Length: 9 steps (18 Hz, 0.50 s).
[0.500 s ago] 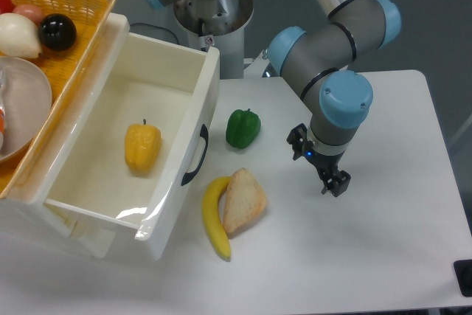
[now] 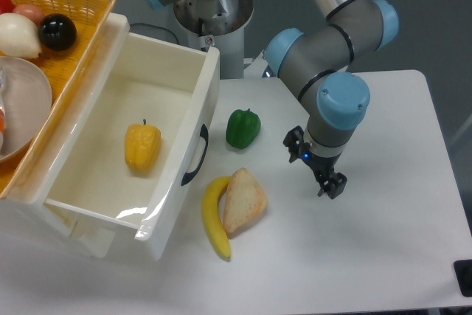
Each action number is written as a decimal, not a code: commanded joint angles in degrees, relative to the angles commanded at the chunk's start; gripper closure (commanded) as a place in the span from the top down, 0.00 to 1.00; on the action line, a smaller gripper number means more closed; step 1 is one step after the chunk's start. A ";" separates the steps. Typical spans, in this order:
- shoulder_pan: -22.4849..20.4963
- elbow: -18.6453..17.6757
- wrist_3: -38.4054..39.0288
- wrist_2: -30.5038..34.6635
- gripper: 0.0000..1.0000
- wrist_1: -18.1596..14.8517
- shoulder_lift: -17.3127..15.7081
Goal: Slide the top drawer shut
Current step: 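Move the gripper toward the open white drawer's front face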
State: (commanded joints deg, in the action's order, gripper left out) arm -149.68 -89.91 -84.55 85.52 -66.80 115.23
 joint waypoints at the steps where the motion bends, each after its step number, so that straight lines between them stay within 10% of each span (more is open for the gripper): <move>1: 0.09 -0.26 0.44 0.09 1.00 -0.26 -0.53; 9: -1.14 0.26 21.52 -10.62 0.91 -0.26 -1.32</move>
State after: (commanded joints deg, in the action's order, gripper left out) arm -150.82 -89.65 -63.03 74.89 -67.06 113.91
